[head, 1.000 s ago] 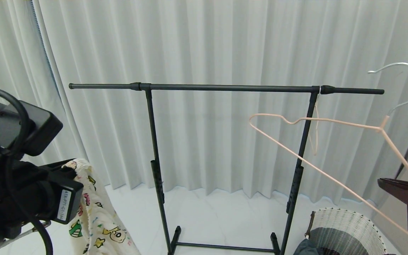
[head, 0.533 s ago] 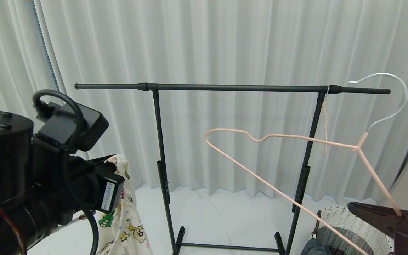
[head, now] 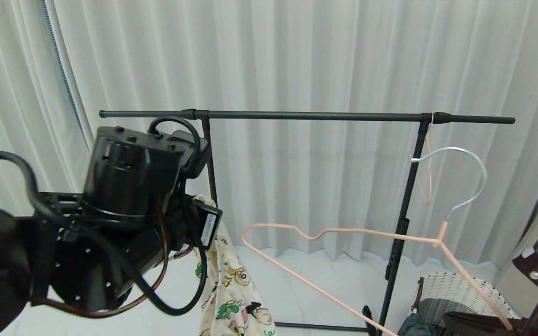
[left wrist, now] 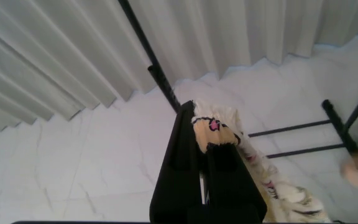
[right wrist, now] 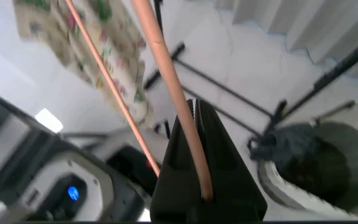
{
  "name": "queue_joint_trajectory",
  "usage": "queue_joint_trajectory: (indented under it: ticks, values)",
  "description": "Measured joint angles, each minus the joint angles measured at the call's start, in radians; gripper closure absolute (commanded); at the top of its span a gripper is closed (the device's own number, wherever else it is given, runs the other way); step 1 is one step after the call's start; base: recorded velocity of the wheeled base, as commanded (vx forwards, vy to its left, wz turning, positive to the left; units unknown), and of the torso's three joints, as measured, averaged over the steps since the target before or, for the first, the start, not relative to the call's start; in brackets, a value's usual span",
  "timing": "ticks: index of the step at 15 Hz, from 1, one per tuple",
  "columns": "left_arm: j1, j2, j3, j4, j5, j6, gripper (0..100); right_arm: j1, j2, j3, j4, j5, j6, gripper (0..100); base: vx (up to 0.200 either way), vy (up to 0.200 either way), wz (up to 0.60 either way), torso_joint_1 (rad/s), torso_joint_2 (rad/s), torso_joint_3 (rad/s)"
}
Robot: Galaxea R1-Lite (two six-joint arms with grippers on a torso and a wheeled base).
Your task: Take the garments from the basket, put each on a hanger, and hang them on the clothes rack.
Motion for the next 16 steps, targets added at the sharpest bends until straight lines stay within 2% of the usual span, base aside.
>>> queue_joint_trajectory:
  ticks: [2, 6, 9, 12, 16]
  values:
    - [0.031, 0.057, -0.050, 0.032, -0.001, -0.010, 100, 0.011, 0.014, -0.005, 0.006, 0.000, 0.000, 100, 0.000, 0.000, 0.00, 0.000, 0.00, 0.000]
    - [0.021, 0.119, -0.120, 0.036, -0.002, -0.152, 100, 0.021, 0.055, -0.015, 0.004, 0.000, 0.015, 100, 0.000, 0.000, 0.00, 0.000, 0.00, 0.000]
    - [0.015, 0.133, -0.135, 0.036, -0.002, -0.181, 100, 0.019, 0.108, -0.044, -0.004, -0.001, 0.051, 100, 0.000, 0.000, 0.00, 0.000, 0.00, 0.000]
    - [0.010, 0.137, -0.136, 0.036, -0.002, -0.216, 100, 0.018, 0.161, -0.074, -0.030, -0.004, 0.053, 100, 0.000, 0.000, 0.00, 0.000, 0.00, 0.000]
    - [0.004, 0.137, -0.135, 0.035, -0.002, -0.225, 100, -0.001, 0.219, -0.089, -0.032, -0.050, 0.058, 100, 0.000, 0.000, 0.00, 0.000, 0.00, 0.000]
